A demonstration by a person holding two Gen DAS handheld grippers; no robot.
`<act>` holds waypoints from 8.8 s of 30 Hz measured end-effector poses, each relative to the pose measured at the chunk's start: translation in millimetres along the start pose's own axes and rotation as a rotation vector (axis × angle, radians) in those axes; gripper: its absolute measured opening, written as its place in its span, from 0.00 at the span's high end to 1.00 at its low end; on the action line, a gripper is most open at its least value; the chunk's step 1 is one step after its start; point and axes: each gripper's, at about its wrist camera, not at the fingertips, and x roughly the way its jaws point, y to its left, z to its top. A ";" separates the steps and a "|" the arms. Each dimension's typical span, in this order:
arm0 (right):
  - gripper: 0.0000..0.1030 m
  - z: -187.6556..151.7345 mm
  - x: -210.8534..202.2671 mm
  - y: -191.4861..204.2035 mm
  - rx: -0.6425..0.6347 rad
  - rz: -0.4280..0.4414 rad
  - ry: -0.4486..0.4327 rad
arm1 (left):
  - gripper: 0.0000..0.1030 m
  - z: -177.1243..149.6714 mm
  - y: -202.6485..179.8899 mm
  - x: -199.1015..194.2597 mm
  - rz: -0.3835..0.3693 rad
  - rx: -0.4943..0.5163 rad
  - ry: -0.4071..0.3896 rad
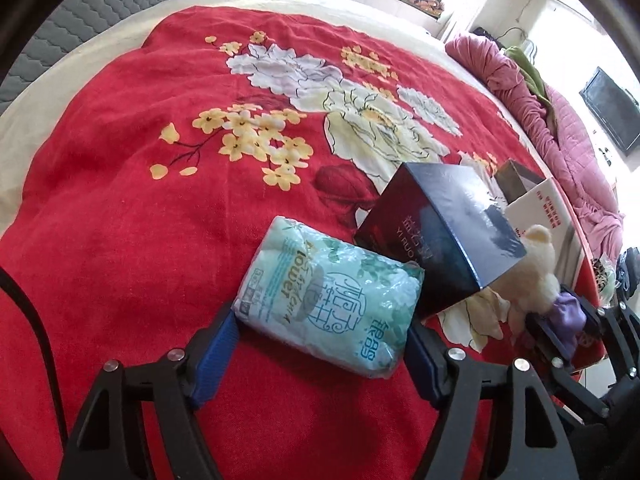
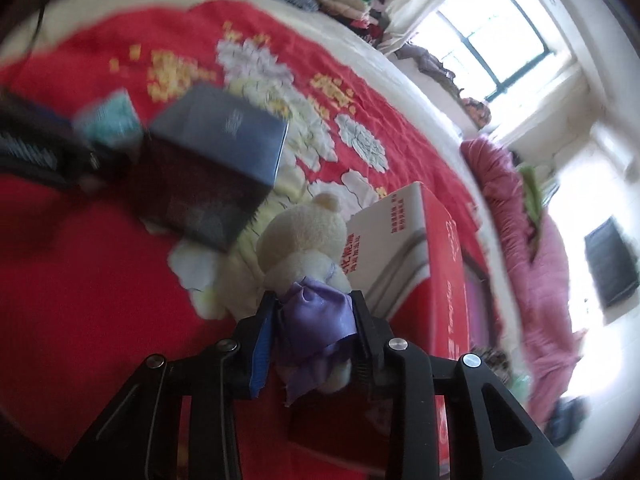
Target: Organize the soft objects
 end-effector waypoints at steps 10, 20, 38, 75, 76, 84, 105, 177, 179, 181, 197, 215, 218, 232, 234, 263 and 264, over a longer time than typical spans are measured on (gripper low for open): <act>0.66 0.2 -53.9 -18.1 0.158 0.166 -0.086 | 0.28 -5.8 -15.8 -54.1 0.051 0.037 -0.100; 0.66 -11.9 -99.1 -75.5 0.302 0.183 -0.168 | 0.28 -10.1 -69.6 -103.2 0.012 0.119 -0.150; 0.66 -116.8 -150.4 -236.5 0.702 0.075 -0.216 | 0.28 -20.3 -237.3 -130.9 -0.086 0.372 -0.185; 0.66 -202.6 -90.6 -299.1 0.911 0.070 -0.107 | 0.28 -53.2 -383.3 -9.7 -0.101 0.612 0.016; 0.66 -203.3 -87.3 -299.2 0.912 0.073 -0.100 | 0.28 -51.8 -383.5 -6.7 -0.104 0.609 0.020; 0.66 -202.0 -65.8 -294.3 0.901 0.095 -0.064 | 0.28 -35.4 -380.3 13.9 -0.087 0.586 0.034; 0.64 -186.1 -16.0 -275.1 0.868 0.185 -0.008 | 0.28 -12.5 -370.9 39.5 -0.098 0.541 0.049; 0.26 -194.5 -165.7 -246.9 0.892 0.054 -0.222 | 0.17 -51.6 -317.0 -86.3 -0.132 0.516 -0.115; 0.26 -191.2 -175.7 -239.0 0.871 0.042 -0.227 | 0.17 -55.2 -309.6 -93.1 -0.129 0.505 -0.115; 0.26 -191.0 -186.4 -231.1 0.870 0.025 -0.229 | 0.17 -59.9 -299.9 -101.6 -0.127 0.493 -0.117; 0.26 -195.7 -206.6 -179.5 0.888 0.002 -0.122 | 0.17 -93.6 -252.5 -141.2 -0.069 0.475 -0.130; 0.26 -196.0 -224.0 -164.6 0.851 -0.066 -0.147 | 0.17 -109.2 -244.9 -147.9 -0.065 0.460 -0.141; 0.26 -196.8 -222.4 -163.4 0.850 -0.060 -0.143 | 0.17 -111.4 -245.6 -146.7 -0.059 0.466 -0.142; 0.26 -207.5 -206.6 -163.3 0.877 -0.030 -0.118 | 0.17 -119.0 -254.1 -136.6 -0.039 0.464 -0.135; 0.26 -208.1 -206.2 -163.1 0.879 -0.031 -0.113 | 0.17 -119.6 -254.8 -135.7 -0.042 0.465 -0.132; 0.25 -207.3 -203.6 -158.9 0.873 -0.022 -0.105 | 0.17 -121.2 -250.8 -131.5 -0.032 0.450 -0.118; 0.25 -207.1 -203.3 -159.1 0.873 -0.022 -0.104 | 0.17 -121.5 -250.7 -131.1 -0.032 0.451 -0.118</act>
